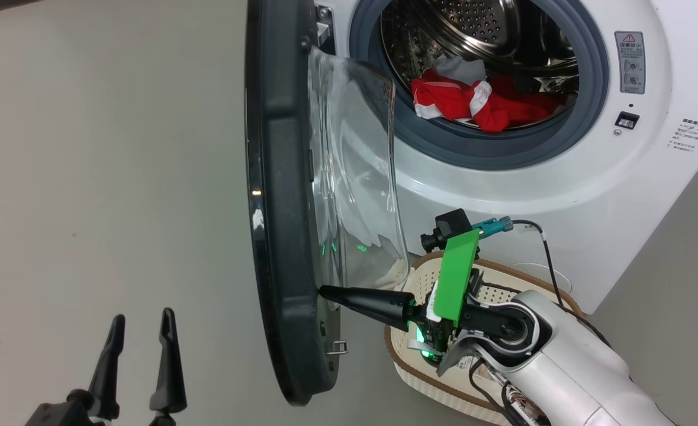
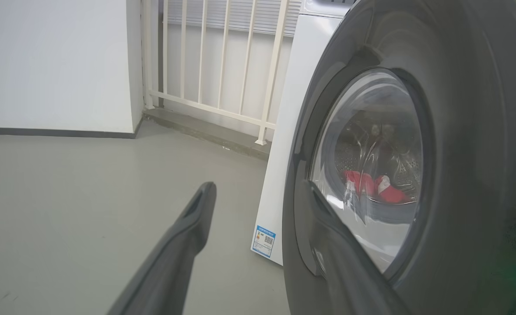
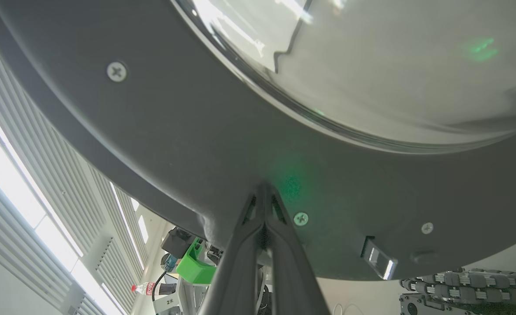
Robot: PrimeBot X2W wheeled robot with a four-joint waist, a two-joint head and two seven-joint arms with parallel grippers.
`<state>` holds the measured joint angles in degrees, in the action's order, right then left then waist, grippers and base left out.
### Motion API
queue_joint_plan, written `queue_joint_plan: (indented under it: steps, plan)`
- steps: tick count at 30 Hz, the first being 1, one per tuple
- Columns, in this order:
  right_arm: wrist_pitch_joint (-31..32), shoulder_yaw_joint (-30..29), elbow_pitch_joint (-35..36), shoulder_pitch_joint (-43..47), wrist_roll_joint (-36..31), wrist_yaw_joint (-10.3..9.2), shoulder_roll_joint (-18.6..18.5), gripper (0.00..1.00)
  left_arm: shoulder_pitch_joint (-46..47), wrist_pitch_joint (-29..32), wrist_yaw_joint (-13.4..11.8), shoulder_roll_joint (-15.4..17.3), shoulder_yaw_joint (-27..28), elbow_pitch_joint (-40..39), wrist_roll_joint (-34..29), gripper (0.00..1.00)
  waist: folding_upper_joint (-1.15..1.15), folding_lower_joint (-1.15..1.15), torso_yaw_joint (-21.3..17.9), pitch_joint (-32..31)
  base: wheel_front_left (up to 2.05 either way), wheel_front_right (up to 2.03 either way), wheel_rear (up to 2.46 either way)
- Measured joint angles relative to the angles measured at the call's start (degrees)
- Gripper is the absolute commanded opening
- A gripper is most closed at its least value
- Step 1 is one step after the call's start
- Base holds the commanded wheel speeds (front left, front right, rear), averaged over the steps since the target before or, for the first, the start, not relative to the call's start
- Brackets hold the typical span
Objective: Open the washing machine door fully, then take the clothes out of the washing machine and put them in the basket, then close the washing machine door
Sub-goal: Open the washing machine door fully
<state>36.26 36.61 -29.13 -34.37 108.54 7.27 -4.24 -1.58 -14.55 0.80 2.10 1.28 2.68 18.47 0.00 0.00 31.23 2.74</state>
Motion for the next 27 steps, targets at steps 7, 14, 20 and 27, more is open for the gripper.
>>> queue_joint_plan:
  steps: [7,14,20,27]
  plan:
    - [-2.5,-0.3,-0.7,-0.3,0.4,0.0,0.1,0.0,0.0,0.0,-0.3,0.0,-0.3,0.2,0.3,1.0,0.0,0.0,-0.2,-0.3,0.0,0.0,0.0]
    - [-6.2,-3.6,-0.7,0.0,-5.9,0.0,0.4,0.8,0.0,0.0,0.3,0.0,-0.6,1.5,0.2,1.0,0.0,0.0,-0.8,-0.9,0.0,0.0,0.0]
    - [-10.5,-6.2,1.1,2.5,-12.0,0.0,-1.3,1.0,0.1,0.0,1.3,0.0,-0.6,2.7,-0.3,1.0,0.0,0.0,-1.2,-1.6,0.0,0.0,0.0]
    - [-21.2,-3.8,4.6,5.2,-25.0,0.0,-5.6,1.0,0.1,0.0,1.8,0.1,-0.4,3.8,-0.9,1.0,0.0,0.0,-1.8,-2.6,0.0,0.0,0.0]
